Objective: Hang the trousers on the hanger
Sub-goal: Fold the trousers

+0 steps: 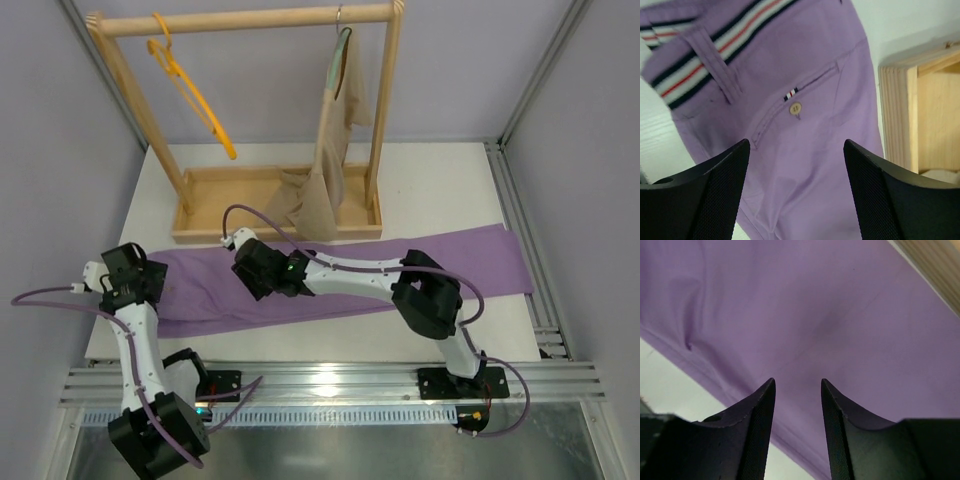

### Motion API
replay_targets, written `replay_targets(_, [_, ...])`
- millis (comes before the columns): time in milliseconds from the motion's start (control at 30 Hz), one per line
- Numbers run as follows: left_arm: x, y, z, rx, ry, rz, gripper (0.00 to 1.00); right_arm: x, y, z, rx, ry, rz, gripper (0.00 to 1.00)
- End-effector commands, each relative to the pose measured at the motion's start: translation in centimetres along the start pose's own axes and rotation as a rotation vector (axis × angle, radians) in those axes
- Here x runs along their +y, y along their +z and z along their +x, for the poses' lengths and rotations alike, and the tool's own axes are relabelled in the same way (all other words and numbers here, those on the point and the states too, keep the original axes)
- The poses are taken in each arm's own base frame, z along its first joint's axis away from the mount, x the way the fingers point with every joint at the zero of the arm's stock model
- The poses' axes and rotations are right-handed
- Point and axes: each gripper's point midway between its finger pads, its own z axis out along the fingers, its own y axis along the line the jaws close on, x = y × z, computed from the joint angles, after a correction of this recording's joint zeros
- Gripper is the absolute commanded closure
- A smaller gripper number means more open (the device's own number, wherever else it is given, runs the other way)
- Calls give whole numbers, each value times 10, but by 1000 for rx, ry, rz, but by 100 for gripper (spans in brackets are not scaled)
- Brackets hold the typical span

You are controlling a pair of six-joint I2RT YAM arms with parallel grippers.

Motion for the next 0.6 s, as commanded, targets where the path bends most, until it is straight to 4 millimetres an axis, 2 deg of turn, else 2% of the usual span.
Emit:
replay_targets(0, [-26, 6, 20, 102, 12, 145, 24, -9, 19, 7, 61, -36, 58, 55])
replay_targets(167, [-32, 17, 39, 204, 73, 126, 23, -17, 43, 46, 142, -20, 103, 56])
replay_targets(233, [-42, 16, 33, 182, 120, 128, 24, -27, 45, 59, 157, 10, 160, 57])
replay_targets(300, [-47, 13, 43, 191, 219, 110, 23, -36, 43, 74, 171, 30, 194, 59])
replay_targets(400, [-45, 15, 38, 175, 221, 59, 23, -38, 40, 89, 181, 70, 204, 59])
replay_targets(467, [-32, 16, 34, 149, 221, -6, 24, -35, 40, 93, 186, 96, 189, 60])
replay_targets(533, [-23, 15, 27, 112, 229, -45, 22, -32, 38, 92, 177, 124, 176, 60])
replay_targets(567, [-20, 13, 15, 60, 234, -67, 21, -30, 37, 96, 181, 142, 167, 60])
